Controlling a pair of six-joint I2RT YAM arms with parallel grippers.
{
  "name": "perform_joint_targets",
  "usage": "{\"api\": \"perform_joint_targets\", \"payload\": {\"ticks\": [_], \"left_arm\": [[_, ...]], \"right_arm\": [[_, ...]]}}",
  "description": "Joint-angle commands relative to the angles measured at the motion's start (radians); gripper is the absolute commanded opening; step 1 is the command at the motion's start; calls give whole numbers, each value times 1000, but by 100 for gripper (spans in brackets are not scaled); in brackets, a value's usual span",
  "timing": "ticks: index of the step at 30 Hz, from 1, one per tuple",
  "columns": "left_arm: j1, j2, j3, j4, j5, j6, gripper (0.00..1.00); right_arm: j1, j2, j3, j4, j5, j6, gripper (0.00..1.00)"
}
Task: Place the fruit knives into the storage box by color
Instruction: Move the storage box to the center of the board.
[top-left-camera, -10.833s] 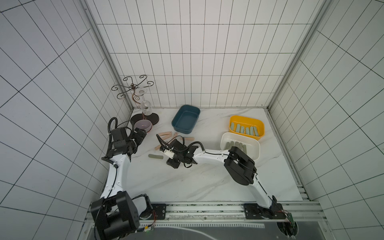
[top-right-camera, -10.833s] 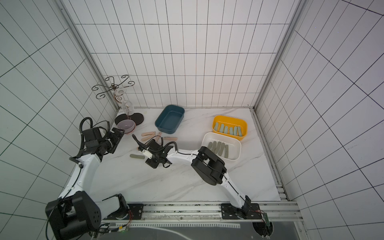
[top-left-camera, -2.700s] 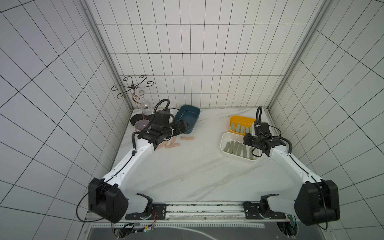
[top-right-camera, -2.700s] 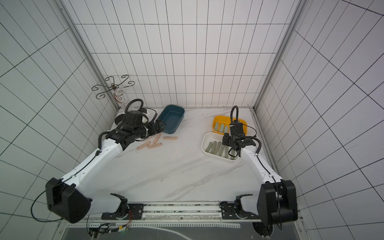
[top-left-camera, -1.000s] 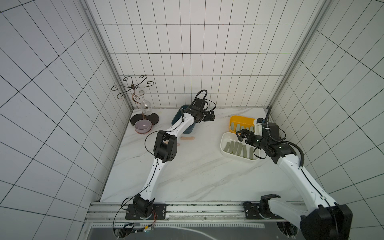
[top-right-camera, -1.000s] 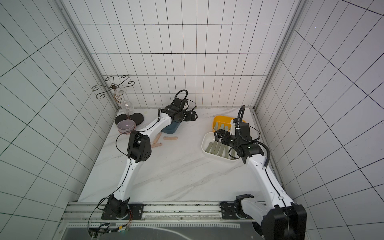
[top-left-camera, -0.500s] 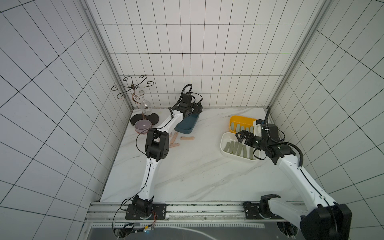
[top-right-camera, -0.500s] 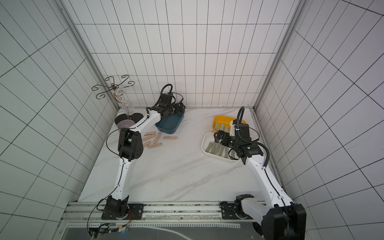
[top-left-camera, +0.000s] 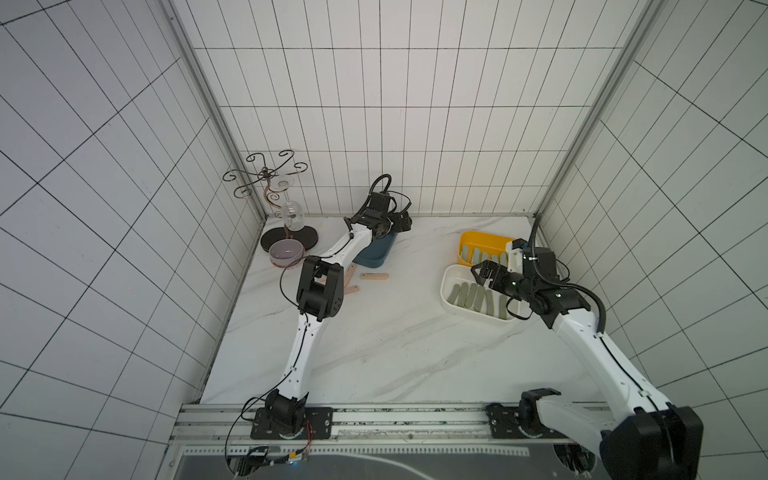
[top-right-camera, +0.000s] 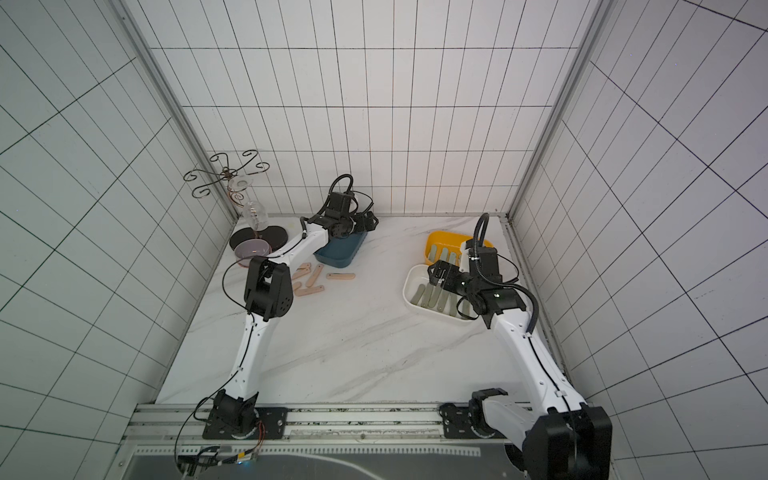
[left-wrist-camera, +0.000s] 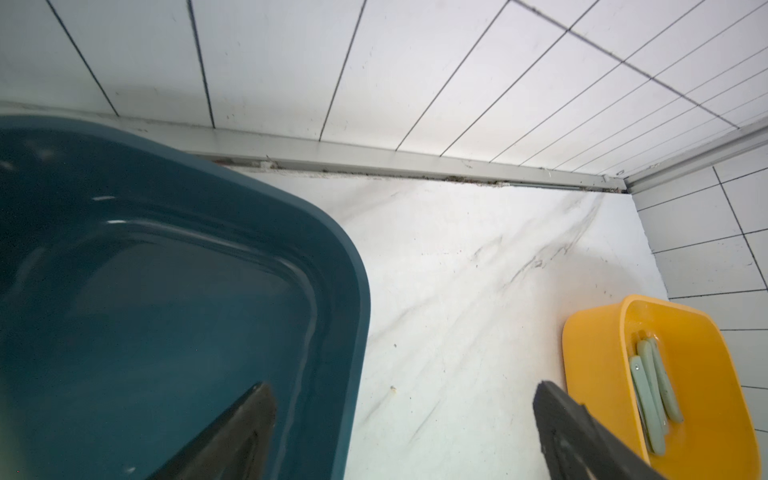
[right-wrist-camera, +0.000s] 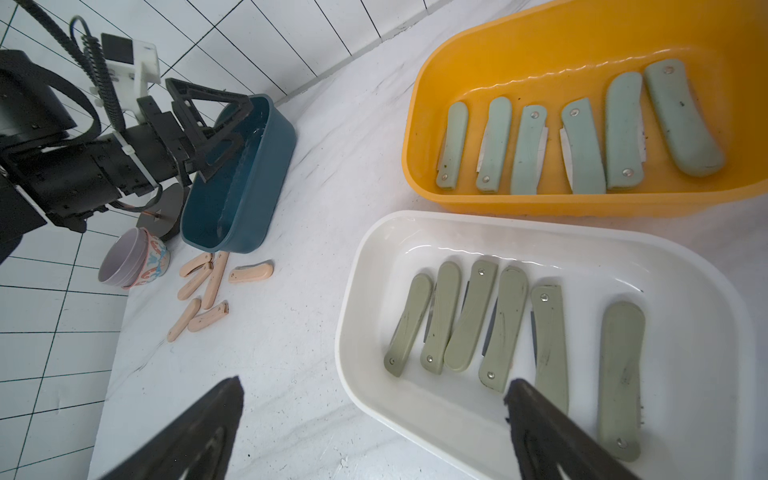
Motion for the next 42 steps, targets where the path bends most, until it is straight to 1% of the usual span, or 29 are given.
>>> {"api": "perform_joint_targets", "payload": {"ticks": [1, 11, 19, 25, 28, 33, 35, 42], "left_arm": [[-15, 35, 27, -19, 33, 7, 97], [-84, 33, -1, -73, 117, 76, 97], [-148, -20, -106, -103, 195, 138, 97], [-197, -89, -217, -119, 238, 197, 97], [-202, -123, -270, -117, 267, 196, 97], [-203, -182, -352, -119, 272, 215, 97], [-203, -199, -376, -119, 283, 219, 97], [-198, -214, -402, -150, 345, 232, 97]], "right_arm": [[-1, -33, -42, -10, -5, 3, 100], [-2, -60, -67, -5, -10, 20, 100], [-2, -74, -118, 32, -14, 44, 100], [-2, -71, -141, 62, -19, 61, 100], [-1, -67, -143, 70, -22, 64, 100], [-1, -58, -149, 69, -31, 69, 99], [-2, -56, -153, 99, -33, 69, 99], [-1, -54, -156, 104, -30, 67, 99]]}}
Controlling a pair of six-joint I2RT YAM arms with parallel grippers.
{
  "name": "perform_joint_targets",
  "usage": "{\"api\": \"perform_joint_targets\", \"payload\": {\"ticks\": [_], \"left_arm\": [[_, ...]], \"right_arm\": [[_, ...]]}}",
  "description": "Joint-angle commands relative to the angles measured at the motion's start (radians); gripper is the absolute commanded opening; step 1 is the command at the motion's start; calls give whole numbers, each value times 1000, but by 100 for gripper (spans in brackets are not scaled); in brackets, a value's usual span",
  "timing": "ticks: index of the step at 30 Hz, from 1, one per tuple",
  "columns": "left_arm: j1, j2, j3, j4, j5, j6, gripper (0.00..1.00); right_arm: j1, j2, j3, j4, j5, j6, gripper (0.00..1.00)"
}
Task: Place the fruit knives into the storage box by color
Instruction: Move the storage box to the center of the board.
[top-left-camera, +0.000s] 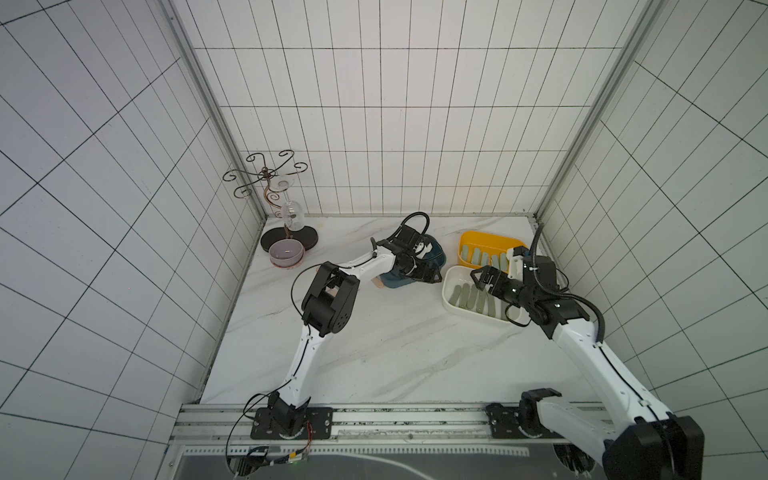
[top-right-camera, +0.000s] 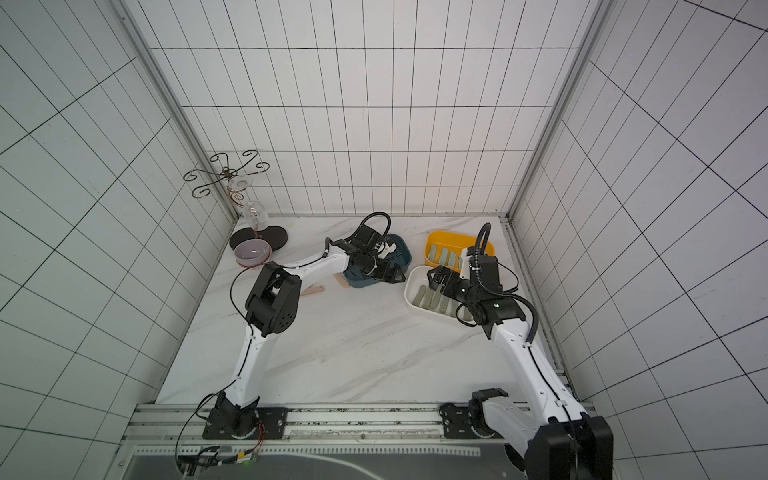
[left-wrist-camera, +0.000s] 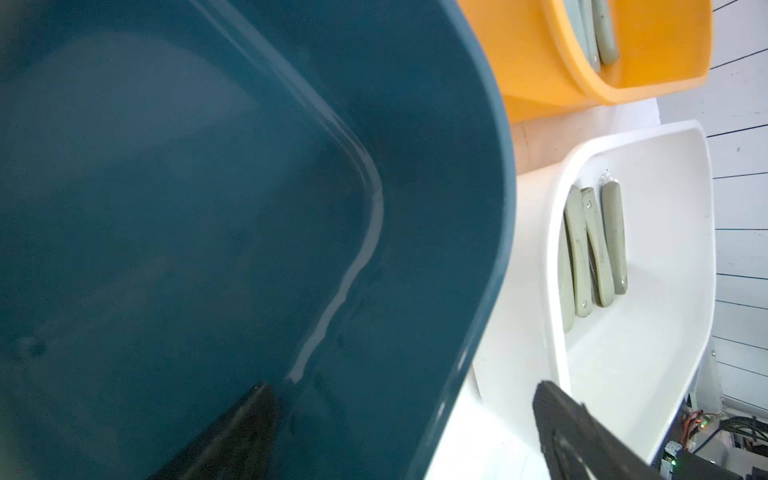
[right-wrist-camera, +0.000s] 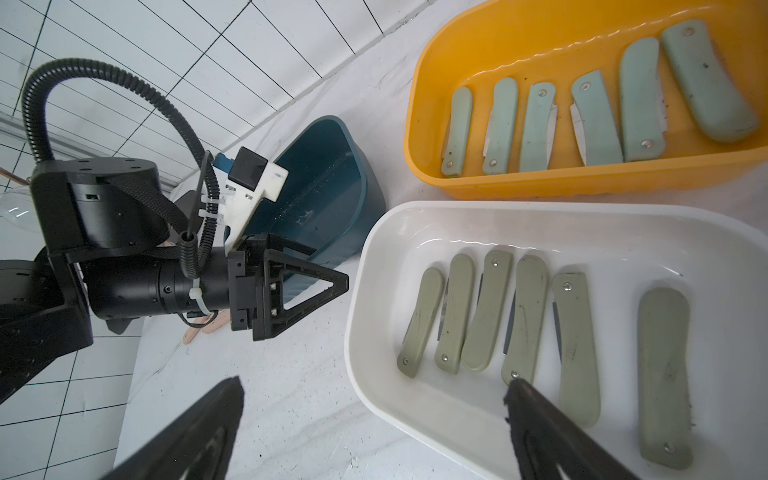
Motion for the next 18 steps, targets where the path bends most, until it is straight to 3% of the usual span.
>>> {"api": "perform_joint_targets", "payload": {"ticks": [1, 12, 18], "left_arm": [[3, -45, -18, -27, 39, 33, 97], [79, -163, -224, 22, 31, 48, 97], [103, -194, -216, 18, 38, 46, 97]], "right_arm": [[0, -1, -54, 20, -8, 6, 100], [0, 9, -52, 38, -18, 5, 100], [-1, 20, -55, 53, -27, 9, 100]]}}
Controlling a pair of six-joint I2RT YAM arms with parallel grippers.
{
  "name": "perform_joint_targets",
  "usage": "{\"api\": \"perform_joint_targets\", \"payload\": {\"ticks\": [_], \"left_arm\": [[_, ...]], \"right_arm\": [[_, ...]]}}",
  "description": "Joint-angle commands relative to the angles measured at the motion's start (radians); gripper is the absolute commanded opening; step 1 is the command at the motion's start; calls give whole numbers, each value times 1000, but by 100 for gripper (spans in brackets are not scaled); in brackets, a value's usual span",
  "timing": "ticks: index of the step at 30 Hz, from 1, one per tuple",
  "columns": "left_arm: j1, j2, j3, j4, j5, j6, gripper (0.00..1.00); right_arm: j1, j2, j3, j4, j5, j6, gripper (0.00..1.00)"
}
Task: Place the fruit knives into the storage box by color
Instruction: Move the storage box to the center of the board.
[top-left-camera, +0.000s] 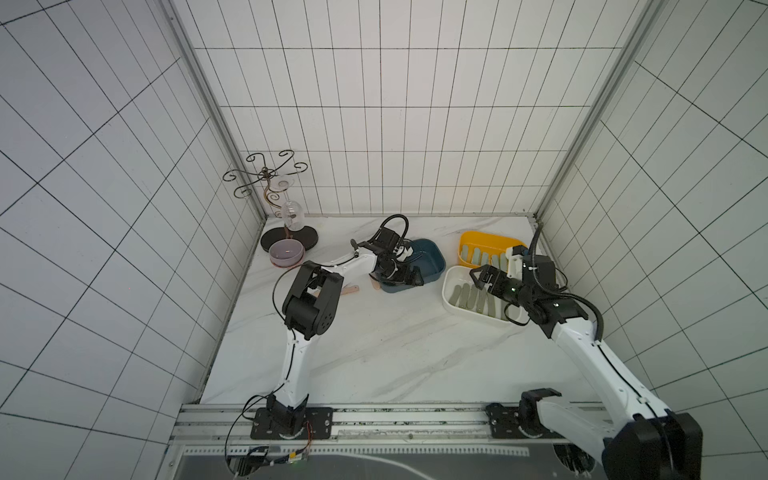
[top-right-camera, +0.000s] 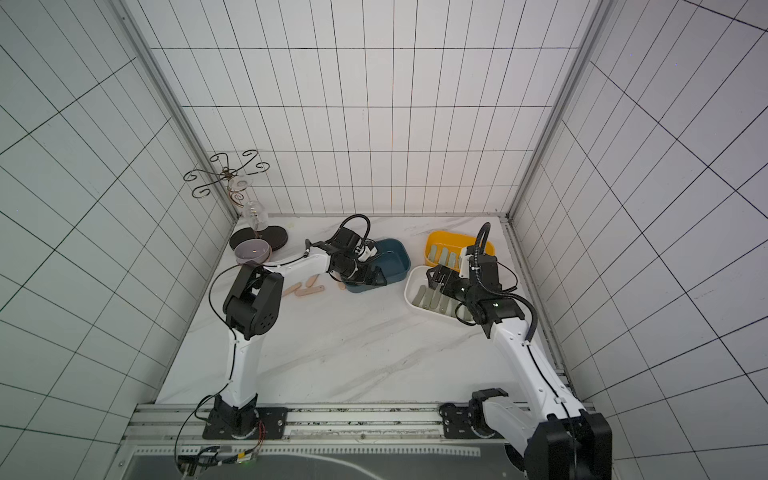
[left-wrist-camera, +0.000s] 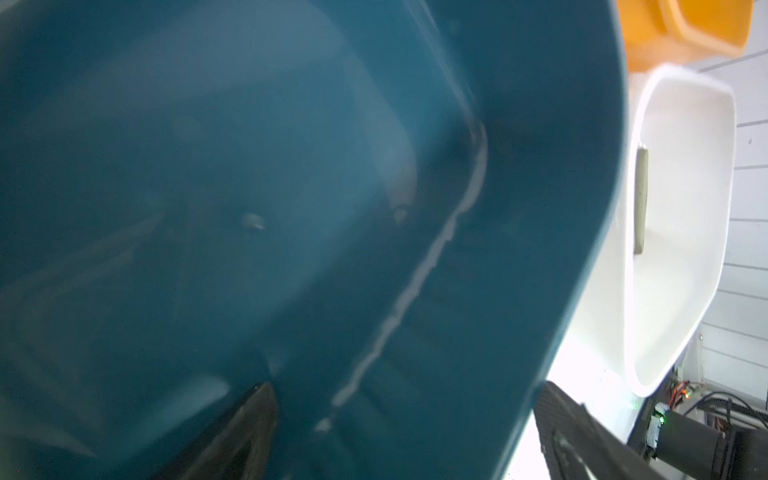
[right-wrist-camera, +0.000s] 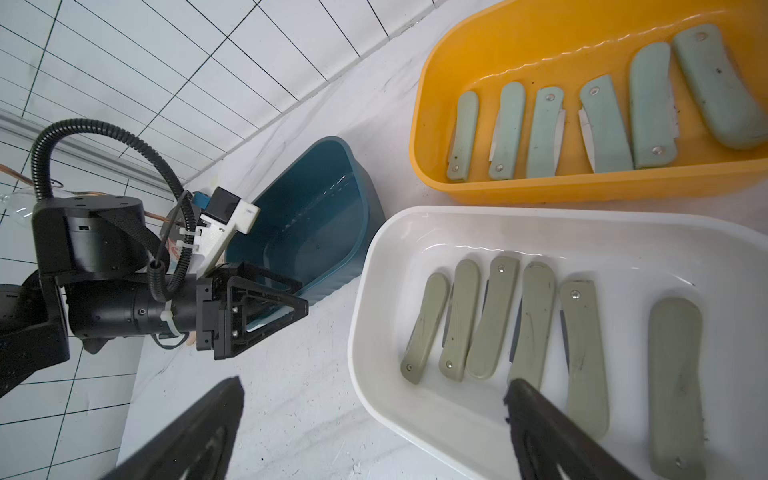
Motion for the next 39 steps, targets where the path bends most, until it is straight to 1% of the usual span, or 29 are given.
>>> {"api": "perform_joint_targets", "payload": {"ticks": [1, 4, 8, 10, 13, 15, 17, 20, 27, 33, 39], "left_arm": [[-3, -60, 16, 16, 13, 18, 97], [-2, -98, 16, 32, 4, -1, 97], [22, -189, -35, 52, -62, -46, 97], [57, -243, -85, 64, -114, -87, 97], [138, -314, -178, 69, -177, -164, 97], [195, -353, -247, 90, -200, -189, 97], [229, -376, -304, 117, -219, -204, 97], [245, -363, -335, 145, -198, -211, 97], [198, -266, -268, 167, -160, -208, 97], [169, -172, -172, 200, -129, -228, 97], [164, -78, -47, 217, -98, -249, 97]], "right_arm": [[-1, 3, -53, 24, -14, 9, 99], [-1, 4, -55, 26, -7, 6, 100], [0, 13, -58, 30, 16, -11, 100], [-1, 13, -64, 40, 32, -24, 100], [-4, 10, -80, 72, 47, -14, 100], [-6, 20, -81, 94, 6, -11, 100], [-6, 34, -79, 99, -23, -10, 100], [-5, 47, -77, 91, -11, -13, 100], [-4, 28, -73, 42, 36, -25, 100], [-3, 3, -98, 18, 18, -19, 100], [-2, -35, -125, -8, 12, -11, 100]]}}
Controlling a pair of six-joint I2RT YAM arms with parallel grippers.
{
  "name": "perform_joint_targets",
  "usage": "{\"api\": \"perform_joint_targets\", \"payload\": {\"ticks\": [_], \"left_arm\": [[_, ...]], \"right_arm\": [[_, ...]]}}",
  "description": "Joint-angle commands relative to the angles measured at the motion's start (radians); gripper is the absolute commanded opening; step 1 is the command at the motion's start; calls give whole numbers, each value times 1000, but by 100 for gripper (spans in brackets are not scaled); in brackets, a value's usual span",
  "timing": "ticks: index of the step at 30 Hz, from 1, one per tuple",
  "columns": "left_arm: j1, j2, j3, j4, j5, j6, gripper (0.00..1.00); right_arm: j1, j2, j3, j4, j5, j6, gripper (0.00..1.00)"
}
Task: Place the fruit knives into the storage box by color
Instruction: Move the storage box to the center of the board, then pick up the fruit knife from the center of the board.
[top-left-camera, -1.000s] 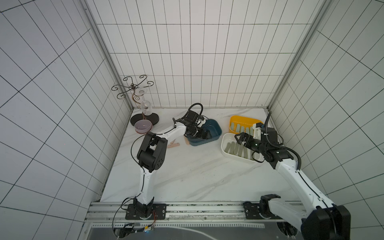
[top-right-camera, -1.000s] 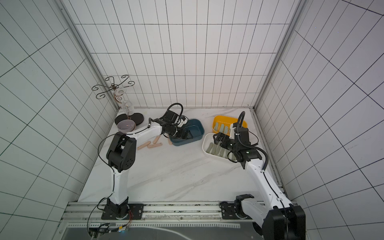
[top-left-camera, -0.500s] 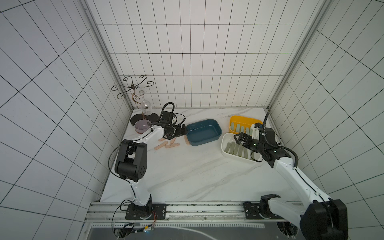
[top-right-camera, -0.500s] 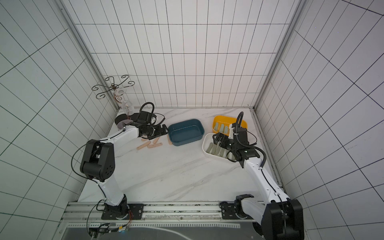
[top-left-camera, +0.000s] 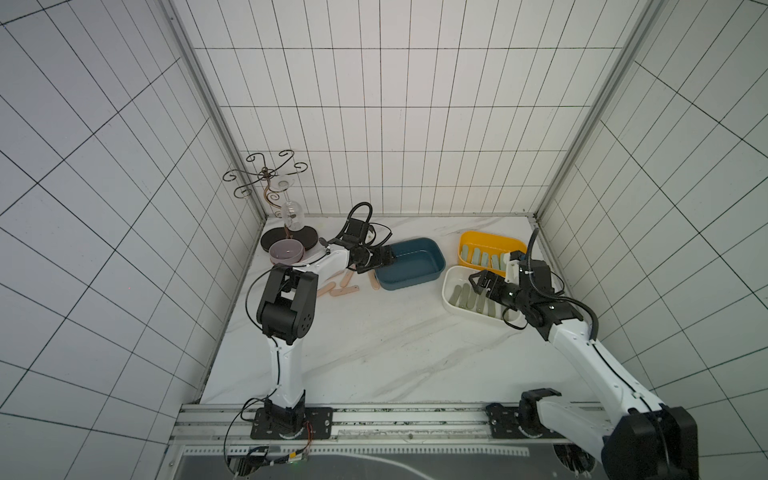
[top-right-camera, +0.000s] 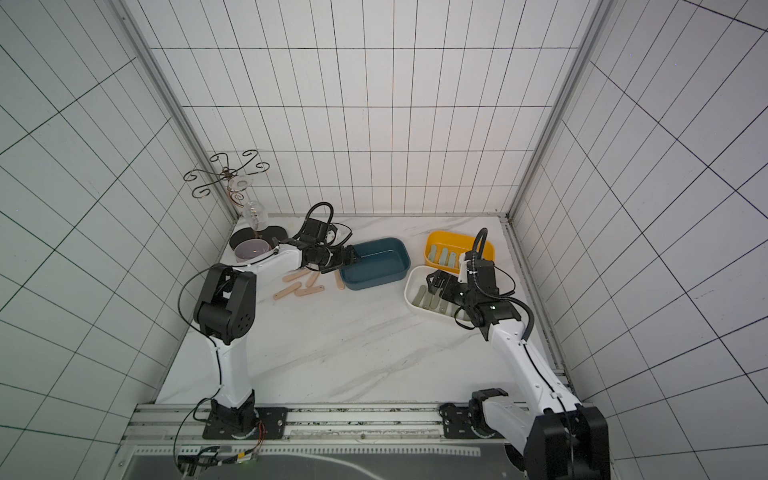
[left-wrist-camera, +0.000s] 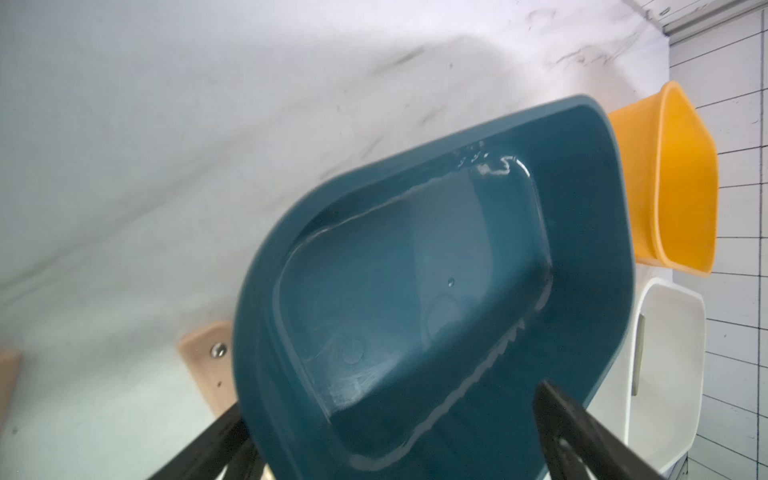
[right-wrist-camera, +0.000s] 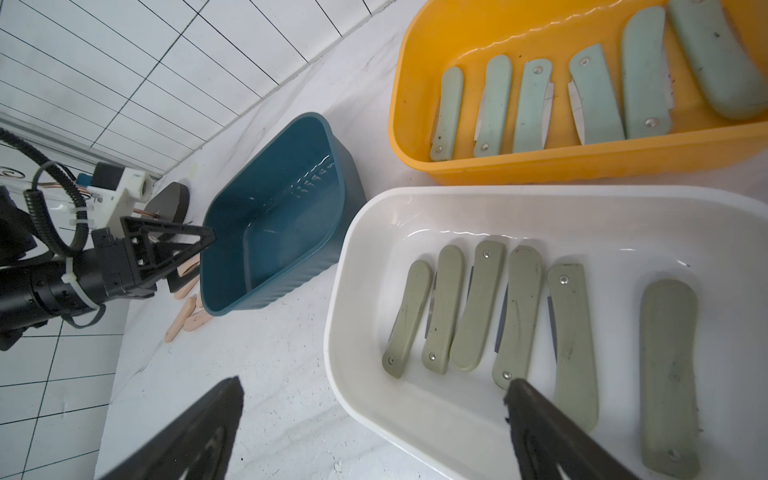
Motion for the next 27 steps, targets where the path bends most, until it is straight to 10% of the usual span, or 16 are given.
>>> {"api": "perform_joint_targets", "payload": {"ticks": [1, 15, 27], "left_arm": [[-1, 54, 81, 45, 35, -23, 97], [82, 32, 171, 14, 3, -19, 97], [28, -311, -193, -102, -427, 28, 97]], "right_arm": [[-2, -39, -60, -34, -3, -2, 100], [-3, -57, -54, -49, 53, 2, 100], [-3, -13, -53, 81, -53, -14, 100]]}}
